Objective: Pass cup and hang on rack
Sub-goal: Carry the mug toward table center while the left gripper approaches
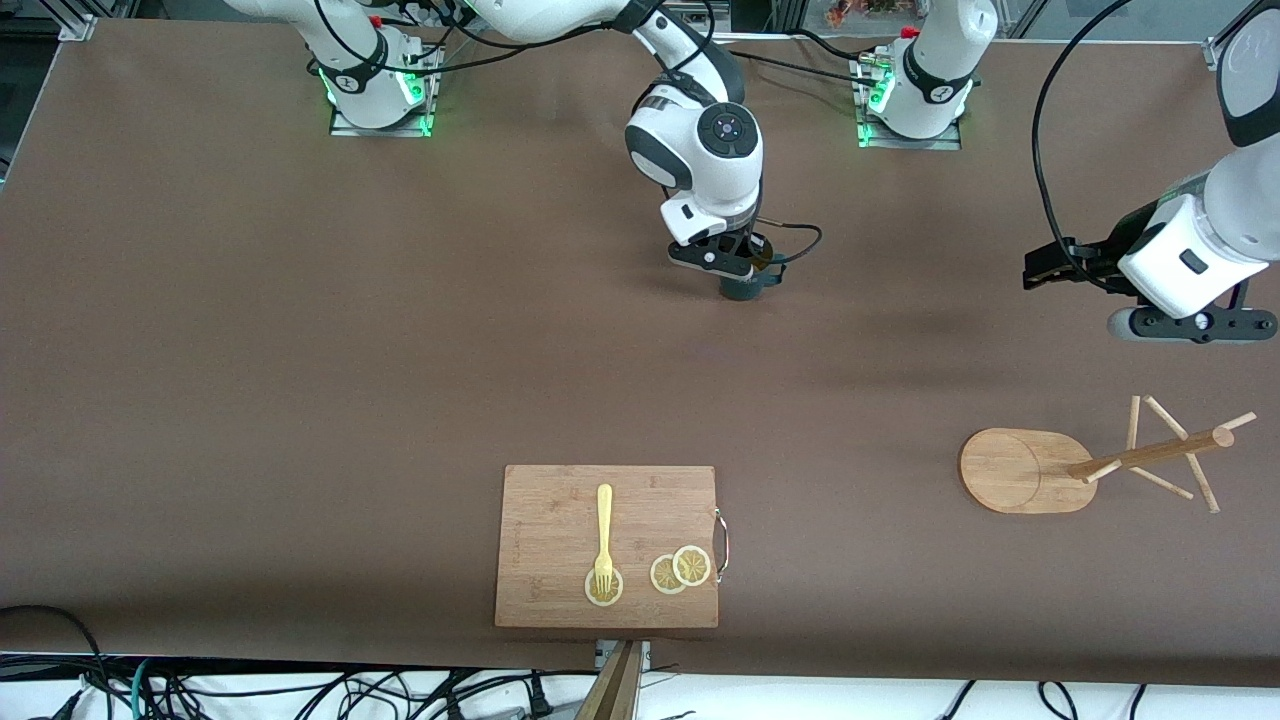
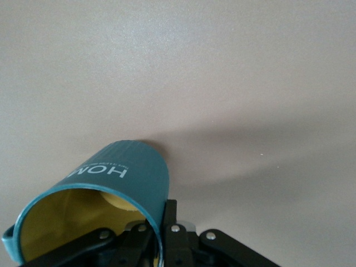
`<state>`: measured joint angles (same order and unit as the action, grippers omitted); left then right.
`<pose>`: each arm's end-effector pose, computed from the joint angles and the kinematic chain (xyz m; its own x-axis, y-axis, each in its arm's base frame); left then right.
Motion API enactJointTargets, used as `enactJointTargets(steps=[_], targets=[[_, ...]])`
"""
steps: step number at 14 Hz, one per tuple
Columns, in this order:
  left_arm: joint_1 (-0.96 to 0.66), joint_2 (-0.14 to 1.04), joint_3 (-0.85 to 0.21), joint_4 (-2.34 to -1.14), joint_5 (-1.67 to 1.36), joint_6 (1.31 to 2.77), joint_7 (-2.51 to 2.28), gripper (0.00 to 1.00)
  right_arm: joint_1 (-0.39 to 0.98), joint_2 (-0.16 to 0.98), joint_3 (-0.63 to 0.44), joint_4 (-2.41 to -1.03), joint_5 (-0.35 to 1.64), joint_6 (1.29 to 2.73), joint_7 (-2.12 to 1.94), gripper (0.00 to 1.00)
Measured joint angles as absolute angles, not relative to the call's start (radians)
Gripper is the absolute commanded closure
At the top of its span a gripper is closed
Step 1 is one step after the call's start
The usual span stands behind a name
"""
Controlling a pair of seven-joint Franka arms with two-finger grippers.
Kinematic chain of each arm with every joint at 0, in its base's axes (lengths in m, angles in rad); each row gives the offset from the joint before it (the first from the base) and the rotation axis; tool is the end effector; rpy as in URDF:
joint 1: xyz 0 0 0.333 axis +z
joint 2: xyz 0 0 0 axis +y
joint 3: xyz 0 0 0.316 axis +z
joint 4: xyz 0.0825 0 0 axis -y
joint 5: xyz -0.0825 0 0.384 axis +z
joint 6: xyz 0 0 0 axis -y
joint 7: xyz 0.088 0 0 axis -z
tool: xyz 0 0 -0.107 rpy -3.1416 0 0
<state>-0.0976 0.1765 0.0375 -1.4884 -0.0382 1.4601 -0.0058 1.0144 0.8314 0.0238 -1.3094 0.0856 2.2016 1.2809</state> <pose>0.5897 -0.0417 0.5531 0.9775 -0.0565 -0.2034 -0.0514 -0.9982 0.0303 0.3827 0.6466 0.2460 0.9541 -0.2916 -0.0691 -0.2967 -0.9515 -0.0813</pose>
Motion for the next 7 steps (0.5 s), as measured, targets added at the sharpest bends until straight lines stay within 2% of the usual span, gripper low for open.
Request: enactJointTargets(steps=[4, 6, 7], targets=[[-0.099, 0.183, 0.037, -1.542, -0.038, 1.450, 0.197, 0.00, 1.018, 0.852, 0.023, -1.309, 0.085, 2.228, 1.281, 1.00], [-0.091, 0.184, 0.038, -1.556, -0.038, 1.434, 0.325, 0.00, 1.019, 0.856, 0.023, -1.309, 0.085, 2.230, 1.281, 0.86], [-0.083, 0.184, 0.039, -1.560, -0.038, 1.428, 0.410, 0.00, 1.019, 0.856, 0.023, -1.308, 0.085, 2.230, 1.281, 0.76]])
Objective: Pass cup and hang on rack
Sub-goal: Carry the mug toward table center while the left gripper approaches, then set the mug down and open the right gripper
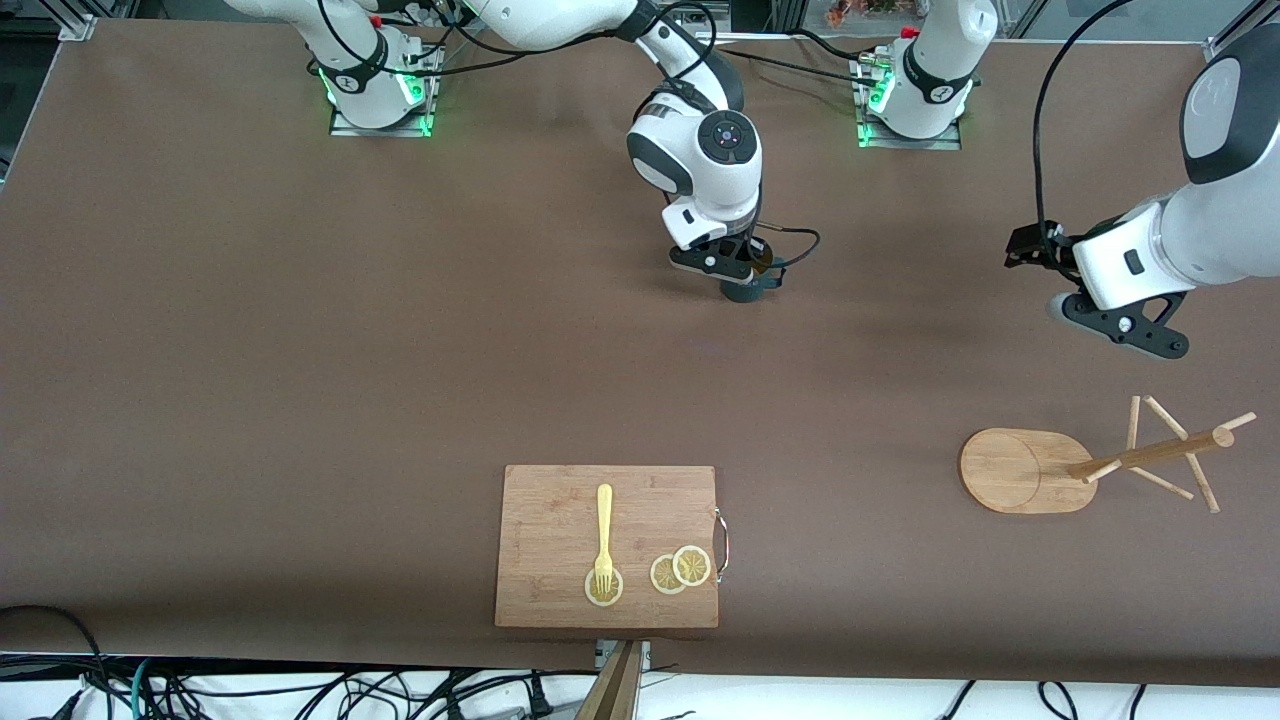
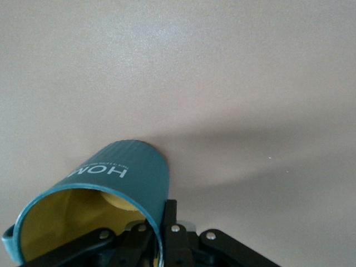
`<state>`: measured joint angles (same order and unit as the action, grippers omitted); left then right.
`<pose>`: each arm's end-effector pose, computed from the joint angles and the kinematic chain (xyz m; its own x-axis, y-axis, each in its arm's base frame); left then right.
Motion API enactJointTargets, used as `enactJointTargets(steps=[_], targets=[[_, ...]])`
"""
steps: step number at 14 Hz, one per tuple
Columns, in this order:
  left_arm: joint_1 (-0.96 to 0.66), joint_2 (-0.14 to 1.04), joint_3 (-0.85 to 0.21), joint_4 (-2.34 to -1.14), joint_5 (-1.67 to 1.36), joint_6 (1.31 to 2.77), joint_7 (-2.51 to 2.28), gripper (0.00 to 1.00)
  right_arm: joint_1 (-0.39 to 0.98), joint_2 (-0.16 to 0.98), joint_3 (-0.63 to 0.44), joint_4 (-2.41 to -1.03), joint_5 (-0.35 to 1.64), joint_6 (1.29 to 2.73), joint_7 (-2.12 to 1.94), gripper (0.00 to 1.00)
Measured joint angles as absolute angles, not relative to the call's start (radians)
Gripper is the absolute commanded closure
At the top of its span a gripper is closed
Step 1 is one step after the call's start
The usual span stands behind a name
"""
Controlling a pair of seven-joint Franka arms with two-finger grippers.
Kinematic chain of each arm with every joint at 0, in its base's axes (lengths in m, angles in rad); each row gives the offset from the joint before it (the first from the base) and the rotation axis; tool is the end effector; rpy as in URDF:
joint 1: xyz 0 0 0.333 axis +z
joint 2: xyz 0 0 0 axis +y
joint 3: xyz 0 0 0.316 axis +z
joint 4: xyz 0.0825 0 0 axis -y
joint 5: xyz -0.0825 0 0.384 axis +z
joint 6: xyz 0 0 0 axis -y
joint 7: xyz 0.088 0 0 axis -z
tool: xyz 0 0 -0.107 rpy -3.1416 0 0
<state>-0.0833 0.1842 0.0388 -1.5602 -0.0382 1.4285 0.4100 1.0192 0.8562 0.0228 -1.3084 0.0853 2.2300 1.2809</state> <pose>0.5810 -0.0321 0.5146 0.8554 -0.4404 -0.2726 -0.4138 -0.8976 0.1518 0.3807 0.6486 0.2305 0.9548 -0.2897 -0.0662 -0.2947 -0.9518 -0.0852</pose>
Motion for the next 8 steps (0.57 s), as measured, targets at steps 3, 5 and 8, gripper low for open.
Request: enactJointTargets(steps=[3, 5, 8], targets=[[-0.057, 0.184, 0.041, -1.591, -0.038, 1.422, 0.649, 0.00, 1.019, 0.856, 0.018, -1.298, 0.085, 2.230, 1.281, 0.53], [-0.048, 0.174, 0.041, -1.618, -0.063, 1.421, 0.741, 0.00, 1.019, 0.856, 0.013, -1.291, 0.085, 2.230, 1.281, 0.49], [-0.035, 0.134, 0.041, -1.692, -0.191, 1.422, 0.837, 0.00, 1.018, 0.849, 0.005, -1.268, 0.085, 2.197, 1.281, 0.38]])
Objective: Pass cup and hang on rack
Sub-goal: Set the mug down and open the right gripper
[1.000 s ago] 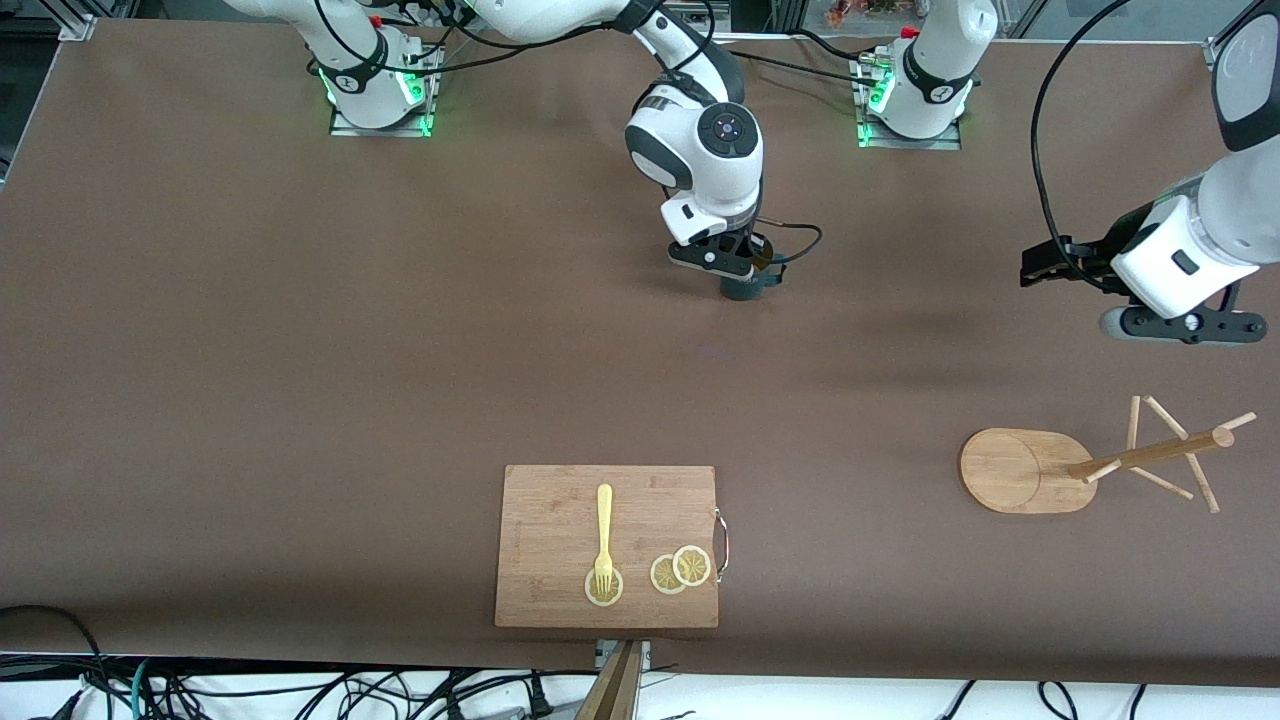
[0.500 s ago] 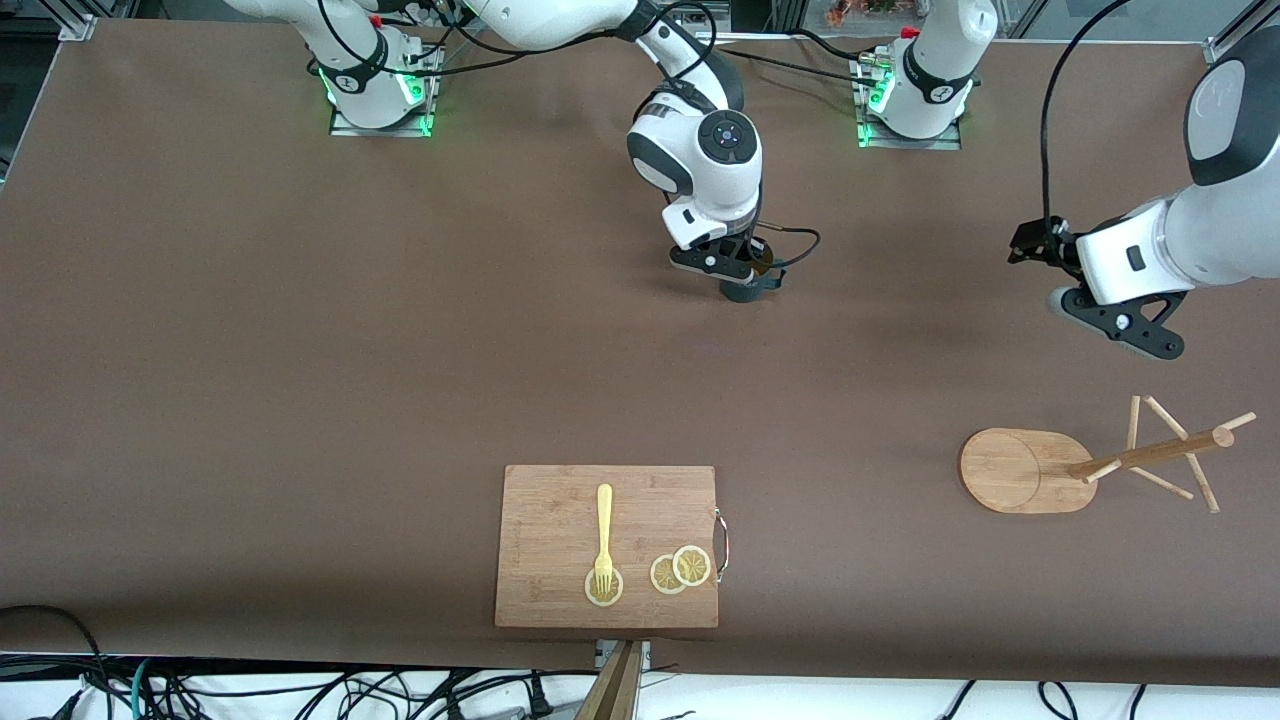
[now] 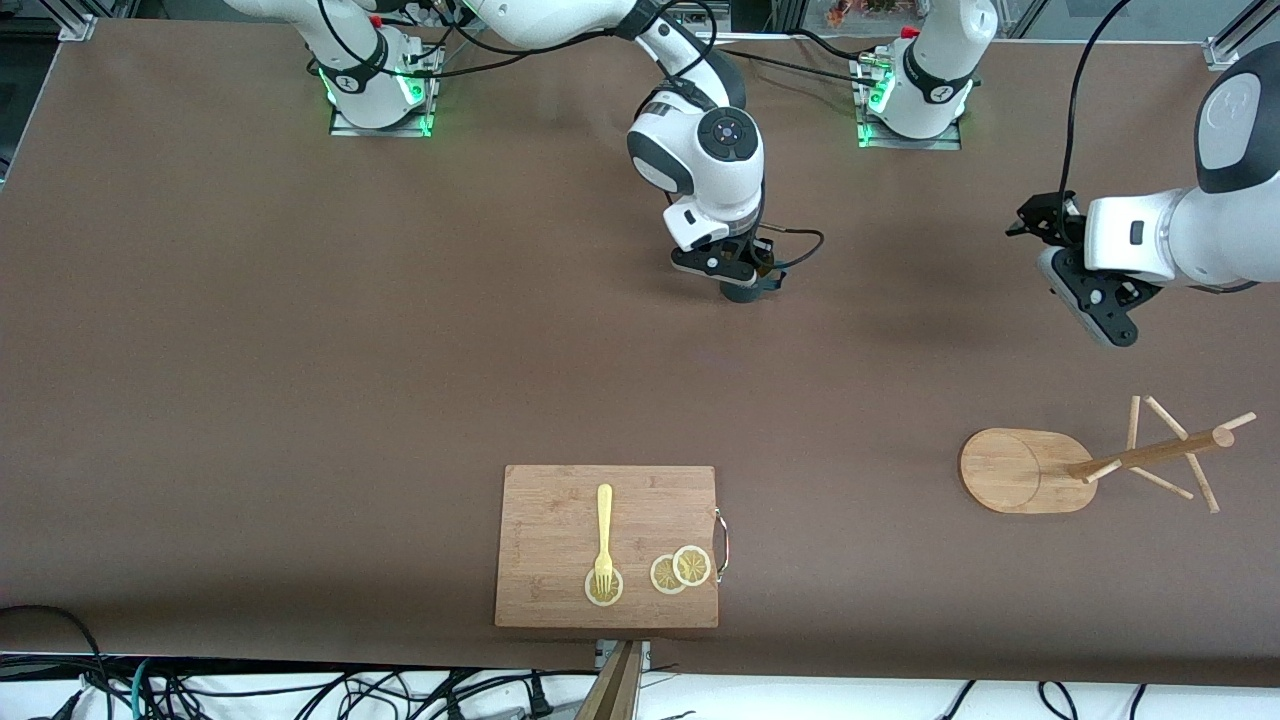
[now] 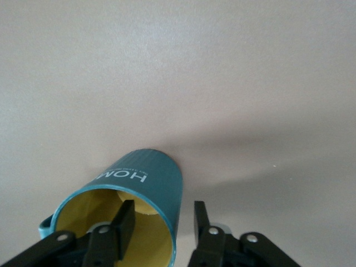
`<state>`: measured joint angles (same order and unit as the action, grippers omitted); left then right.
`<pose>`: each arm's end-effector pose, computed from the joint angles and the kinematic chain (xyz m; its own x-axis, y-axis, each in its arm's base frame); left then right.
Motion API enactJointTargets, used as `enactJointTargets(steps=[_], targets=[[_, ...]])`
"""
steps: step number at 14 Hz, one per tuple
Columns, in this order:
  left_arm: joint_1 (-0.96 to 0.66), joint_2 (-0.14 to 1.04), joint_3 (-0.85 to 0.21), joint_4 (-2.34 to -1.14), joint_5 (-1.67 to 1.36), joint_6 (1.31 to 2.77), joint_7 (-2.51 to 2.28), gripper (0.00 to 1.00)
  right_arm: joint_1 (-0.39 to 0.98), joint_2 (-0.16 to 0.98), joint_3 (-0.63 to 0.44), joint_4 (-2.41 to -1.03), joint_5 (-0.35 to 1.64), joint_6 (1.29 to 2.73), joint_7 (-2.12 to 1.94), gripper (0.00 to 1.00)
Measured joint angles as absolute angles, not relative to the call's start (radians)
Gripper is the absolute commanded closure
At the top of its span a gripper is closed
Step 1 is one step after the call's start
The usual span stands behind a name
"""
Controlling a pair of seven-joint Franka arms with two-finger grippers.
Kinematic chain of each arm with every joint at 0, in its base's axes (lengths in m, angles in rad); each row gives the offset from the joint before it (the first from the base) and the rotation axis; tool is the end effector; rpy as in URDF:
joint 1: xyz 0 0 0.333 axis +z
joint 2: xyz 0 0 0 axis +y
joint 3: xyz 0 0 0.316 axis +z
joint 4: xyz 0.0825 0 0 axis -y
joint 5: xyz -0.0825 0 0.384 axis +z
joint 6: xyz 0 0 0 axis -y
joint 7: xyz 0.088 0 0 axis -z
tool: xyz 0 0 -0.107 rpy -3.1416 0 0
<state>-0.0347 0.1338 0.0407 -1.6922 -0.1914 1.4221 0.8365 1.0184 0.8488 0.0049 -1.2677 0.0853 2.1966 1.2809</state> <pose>0.5558 -0.0203 0.4871 0.6565 -0.7433 -0.1289 -0.6473 -0.6428 0.4096 0.3934 0.6492 0.2516 0.9529 -0.2991 -0.0510 -0.3028 -0.9481 -0.0966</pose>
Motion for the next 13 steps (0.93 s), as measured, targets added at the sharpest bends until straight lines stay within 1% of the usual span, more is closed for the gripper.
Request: enactJointTargets(steps=[1, 2, 3, 7, 10, 13], targets=[[-0.031, 0.122, 0.041, -1.719, -0.222, 1.432, 0.873, 0.00, 1.014, 0.840, 0.000, -1.256, 0.085, 2.164, 1.281, 0.32], [-0.029, 0.112, 0.041, -1.746, -0.242, 1.452, 0.911, 0.00, 1.002, 0.827, -0.005, -1.241, 0.085, 2.127, 1.279, 0.18], [-0.027, 0.102, 0.041, -1.776, -0.262, 1.477, 0.949, 0.00, 0.979, 0.807, -0.005, -1.229, 0.085, 2.080, 1.269, 0.01], [-0.008, 0.079, 0.041, -1.922, -0.373, 1.599, 1.122, 0.00, 0.849, 0.682, -0.006, -1.210, 0.104, 1.921, 1.109, 0.01], [0.003, 0.074, 0.041, -2.051, -0.499, 1.732, 1.299, 0.00, 0.747, 0.579, -0.014, -1.210, 0.126, 1.771, 0.987, 0.01], [0.003, 0.073, 0.039, -2.186, -0.669, 1.834, 1.482, 0.00, 0.660, 0.507, -0.024, -1.231, 0.132, 1.717, 0.956, 0.01]])
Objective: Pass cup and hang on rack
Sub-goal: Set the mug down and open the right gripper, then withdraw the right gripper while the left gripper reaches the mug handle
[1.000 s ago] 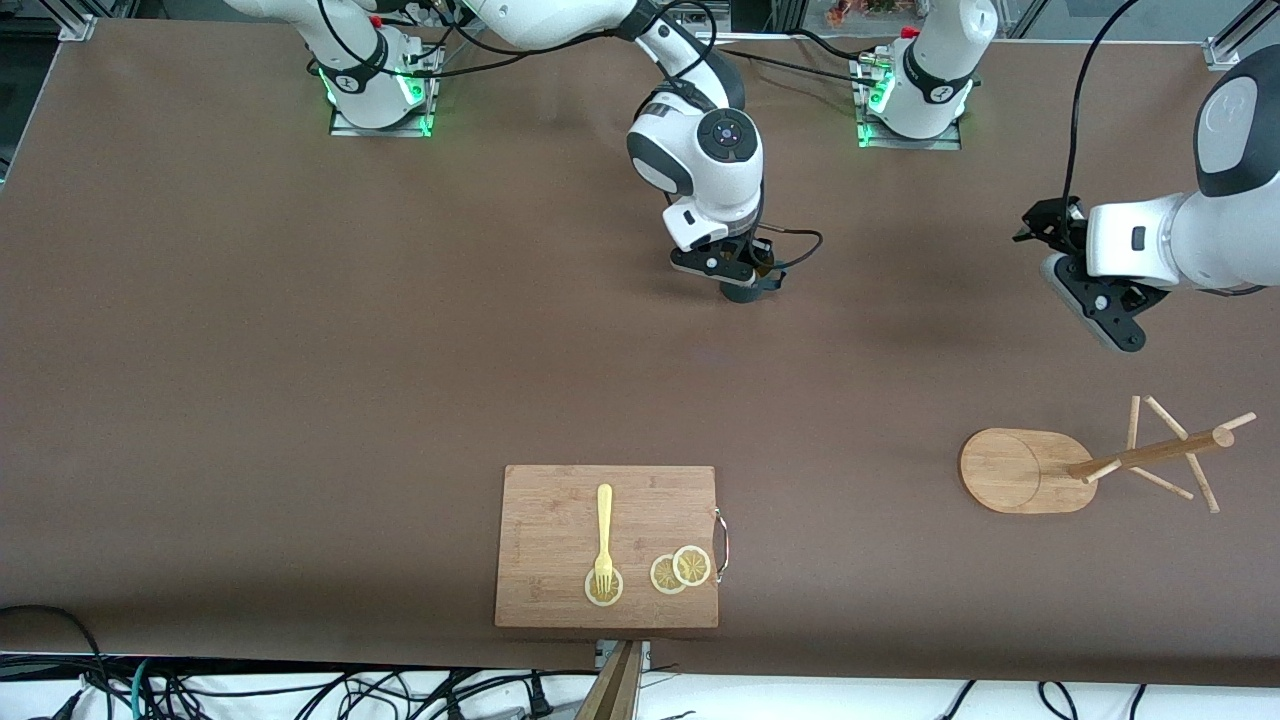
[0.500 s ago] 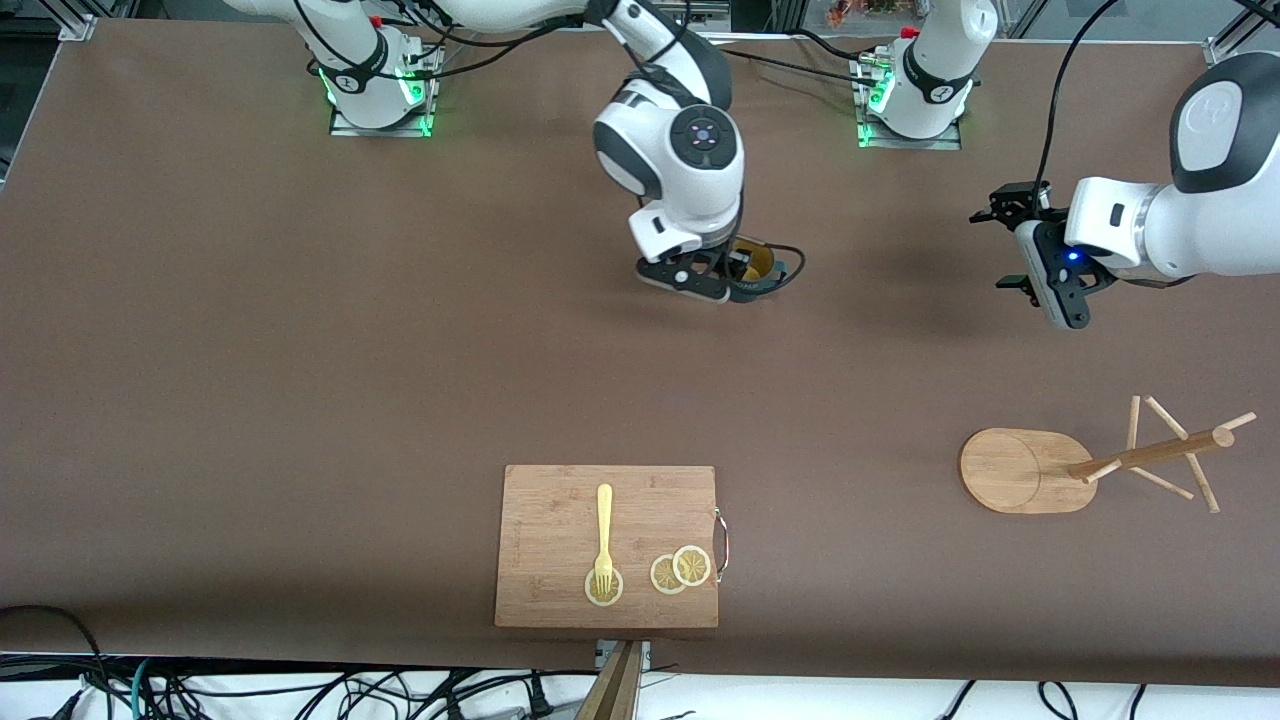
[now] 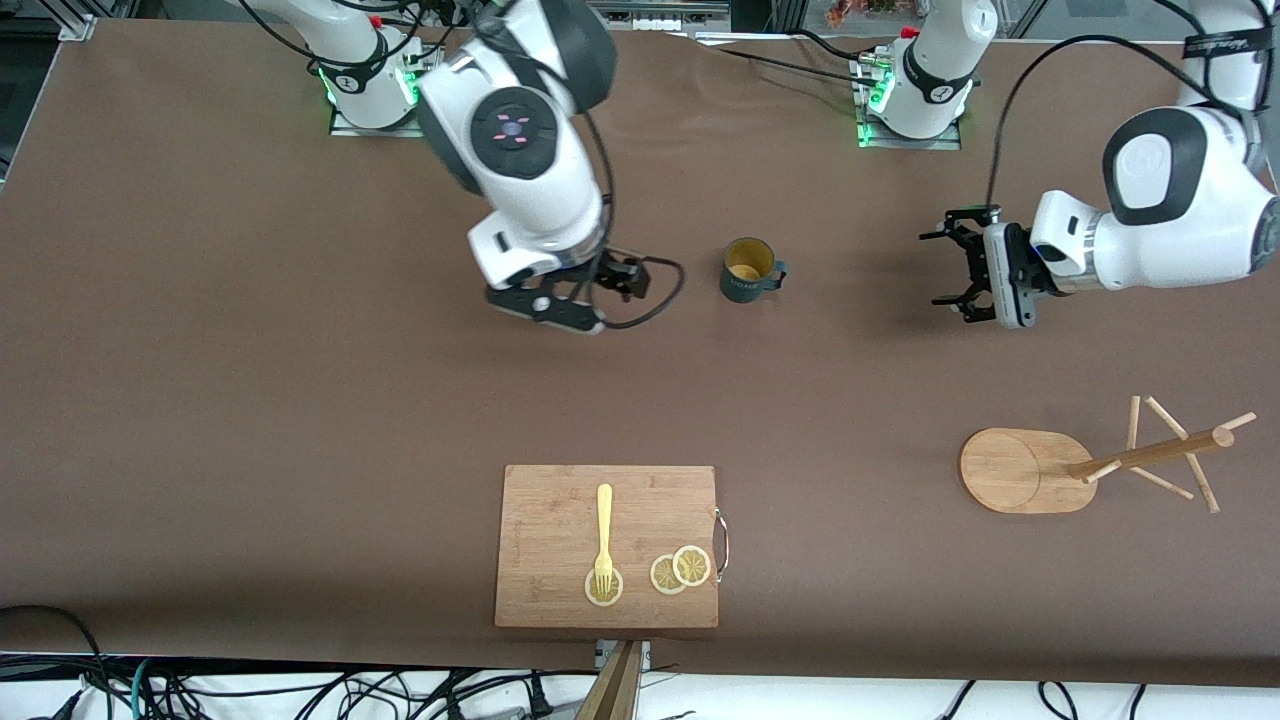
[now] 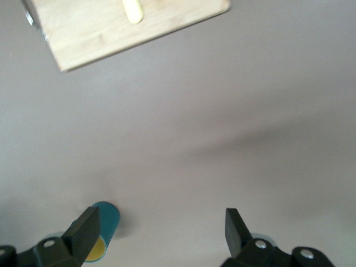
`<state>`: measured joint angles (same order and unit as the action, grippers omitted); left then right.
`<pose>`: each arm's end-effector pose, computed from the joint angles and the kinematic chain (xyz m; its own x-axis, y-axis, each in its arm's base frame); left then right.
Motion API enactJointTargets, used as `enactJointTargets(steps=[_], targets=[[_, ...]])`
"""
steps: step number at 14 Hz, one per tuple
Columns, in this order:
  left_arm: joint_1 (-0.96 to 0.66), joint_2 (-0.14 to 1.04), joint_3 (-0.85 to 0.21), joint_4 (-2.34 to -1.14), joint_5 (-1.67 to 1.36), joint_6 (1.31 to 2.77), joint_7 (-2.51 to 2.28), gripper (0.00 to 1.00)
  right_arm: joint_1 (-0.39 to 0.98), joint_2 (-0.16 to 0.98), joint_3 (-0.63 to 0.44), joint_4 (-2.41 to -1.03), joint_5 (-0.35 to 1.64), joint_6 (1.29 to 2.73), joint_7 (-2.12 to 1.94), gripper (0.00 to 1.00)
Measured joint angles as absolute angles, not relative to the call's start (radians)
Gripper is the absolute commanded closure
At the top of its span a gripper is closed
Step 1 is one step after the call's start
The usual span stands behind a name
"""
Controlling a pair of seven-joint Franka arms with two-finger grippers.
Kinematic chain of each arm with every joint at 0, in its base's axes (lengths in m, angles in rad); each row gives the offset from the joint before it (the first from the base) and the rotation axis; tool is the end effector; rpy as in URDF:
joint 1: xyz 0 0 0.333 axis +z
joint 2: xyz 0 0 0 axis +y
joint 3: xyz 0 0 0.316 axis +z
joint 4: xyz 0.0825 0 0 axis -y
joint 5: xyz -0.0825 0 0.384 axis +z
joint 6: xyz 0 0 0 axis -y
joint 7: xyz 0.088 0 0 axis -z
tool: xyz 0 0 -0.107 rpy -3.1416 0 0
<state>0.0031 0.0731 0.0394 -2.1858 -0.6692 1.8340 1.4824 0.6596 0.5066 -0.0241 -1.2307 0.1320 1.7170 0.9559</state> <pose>0.5031 -0.0286 0.3415 0.5018 -0.7477 0.4349 -0.8267 -0.2667 0.4954 0.5568 0.4306 0.4790 0.9387 -0.3271 -0.1088 -0.3338 -0.9413 -0.0509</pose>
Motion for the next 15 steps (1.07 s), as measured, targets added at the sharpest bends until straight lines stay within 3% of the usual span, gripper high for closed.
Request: enactJointTargets(steps=[9, 15], targets=[[0.003, 0.116, -0.002, -2.459, -1.112, 1.942, 2.093, 0.00, 0.652, 0.162, -0.250, -1.580, 0.131, 1.665, 0.632, 0.01], [0.003, 0.260, -0.002, -2.516, -1.326, 1.955, 2.502, 0.00, 0.652, 0.055, -0.321, -1.616, 0.079, 1.577, 0.457, 0.01]])
